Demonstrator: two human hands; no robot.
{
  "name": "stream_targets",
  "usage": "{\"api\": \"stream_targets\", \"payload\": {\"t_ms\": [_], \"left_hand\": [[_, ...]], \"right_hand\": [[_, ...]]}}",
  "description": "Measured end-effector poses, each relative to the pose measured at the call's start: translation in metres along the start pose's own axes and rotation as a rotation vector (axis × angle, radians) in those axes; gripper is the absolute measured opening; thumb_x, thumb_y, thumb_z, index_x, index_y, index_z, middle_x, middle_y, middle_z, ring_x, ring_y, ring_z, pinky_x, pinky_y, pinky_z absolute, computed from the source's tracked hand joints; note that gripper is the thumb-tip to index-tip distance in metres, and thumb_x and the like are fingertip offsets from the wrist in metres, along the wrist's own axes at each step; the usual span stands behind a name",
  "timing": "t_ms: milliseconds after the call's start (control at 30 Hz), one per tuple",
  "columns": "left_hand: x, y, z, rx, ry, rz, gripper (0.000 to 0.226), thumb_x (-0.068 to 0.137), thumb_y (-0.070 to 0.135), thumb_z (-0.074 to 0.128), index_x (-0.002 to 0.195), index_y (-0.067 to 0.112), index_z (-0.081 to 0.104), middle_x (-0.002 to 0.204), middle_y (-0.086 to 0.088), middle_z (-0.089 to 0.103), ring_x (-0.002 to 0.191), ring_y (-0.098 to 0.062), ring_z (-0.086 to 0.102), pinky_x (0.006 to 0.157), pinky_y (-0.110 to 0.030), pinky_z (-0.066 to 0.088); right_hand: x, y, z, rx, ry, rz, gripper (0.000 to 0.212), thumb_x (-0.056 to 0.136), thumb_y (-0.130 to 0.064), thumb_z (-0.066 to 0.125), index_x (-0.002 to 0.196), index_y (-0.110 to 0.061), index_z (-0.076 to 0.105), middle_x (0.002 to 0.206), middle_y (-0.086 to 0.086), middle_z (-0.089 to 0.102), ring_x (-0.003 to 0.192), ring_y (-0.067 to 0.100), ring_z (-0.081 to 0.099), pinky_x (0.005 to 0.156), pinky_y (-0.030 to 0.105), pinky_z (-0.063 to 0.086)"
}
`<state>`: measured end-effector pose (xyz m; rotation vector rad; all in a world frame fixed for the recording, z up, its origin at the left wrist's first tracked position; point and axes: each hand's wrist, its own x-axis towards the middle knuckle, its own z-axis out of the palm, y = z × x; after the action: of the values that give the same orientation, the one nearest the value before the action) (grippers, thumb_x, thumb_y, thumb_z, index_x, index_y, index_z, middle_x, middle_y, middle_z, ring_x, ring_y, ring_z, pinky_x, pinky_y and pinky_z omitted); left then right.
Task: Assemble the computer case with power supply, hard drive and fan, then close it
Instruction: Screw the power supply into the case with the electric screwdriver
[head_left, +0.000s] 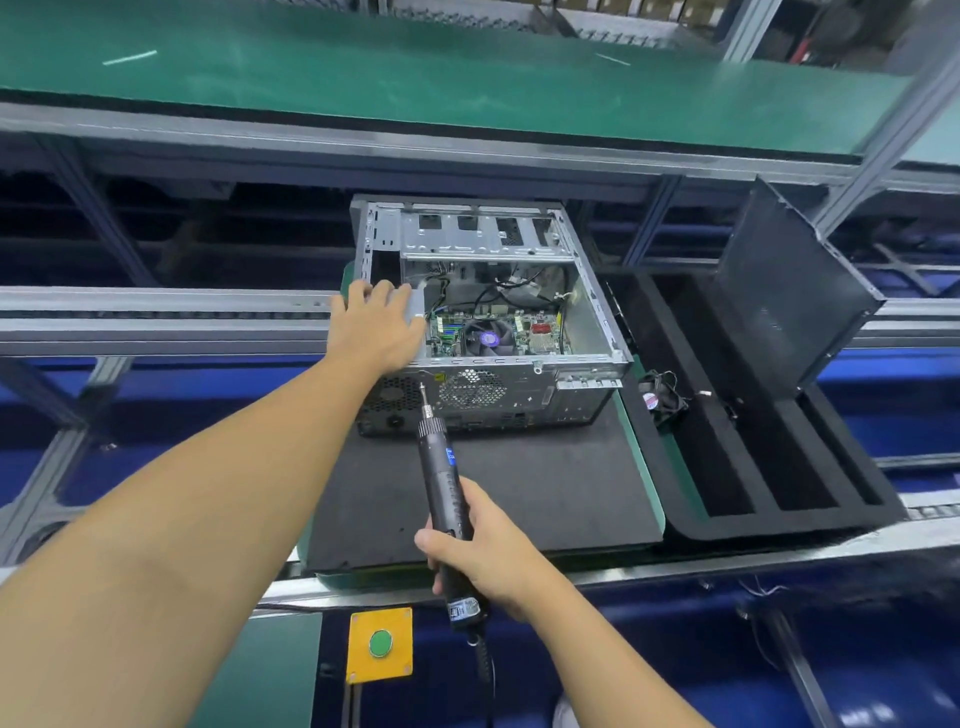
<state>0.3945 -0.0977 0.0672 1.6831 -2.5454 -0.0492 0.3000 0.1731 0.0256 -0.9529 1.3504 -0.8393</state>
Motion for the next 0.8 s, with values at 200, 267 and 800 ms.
{"api": "stream_targets", "payload": {"t_ms": [200, 267, 800], "left_hand": [[-0.002, 0.001, -0.001, -0.011, 0.034, 0.000, 0.059, 0.094, 0.050, 0.019, 0.145, 0.025, 0.034, 0.142, 0.001, 0.043, 0.132, -0.028, 0.026, 0.106, -0.050, 0.026], [-0.003, 0.001, 0.000, -0.024, 0.042, 0.001, 0.060, 0.093, 0.050, 0.019, 0.145, 0.025, 0.035, 0.143, 0.002, 0.043, 0.132, -0.028, 0.026, 0.107, -0.050, 0.026], [-0.003, 0.000, 0.000, -0.058, 0.058, 0.000, 0.059, 0.092, 0.050, 0.024, 0.144, 0.026, 0.039, 0.141, 0.004, 0.046, 0.131, -0.027, 0.028, 0.105, -0.049, 0.028]], "right_hand": [[0.005, 0.000, -0.006, 0.000, 0.010, 0.008, 0.035, 0.082, -0.039, 0.075, 0.109, -0.040, 0.052, 0.081, -0.003, 0.067, 0.061, 0.024, 0.066, 0.064, 0.035, 0.057], [0.005, -0.002, -0.008, -0.004, 0.002, 0.007, 0.039, 0.082, -0.039, 0.075, 0.114, -0.041, 0.052, 0.082, -0.004, 0.067, 0.061, 0.024, 0.065, 0.064, 0.034, 0.057], [0.007, -0.012, -0.005, -0.014, 0.005, 0.006, 0.049, 0.080, -0.041, 0.074, 0.123, -0.044, 0.049, 0.083, -0.005, 0.068, 0.062, 0.021, 0.065, 0.065, 0.033, 0.057]]}}
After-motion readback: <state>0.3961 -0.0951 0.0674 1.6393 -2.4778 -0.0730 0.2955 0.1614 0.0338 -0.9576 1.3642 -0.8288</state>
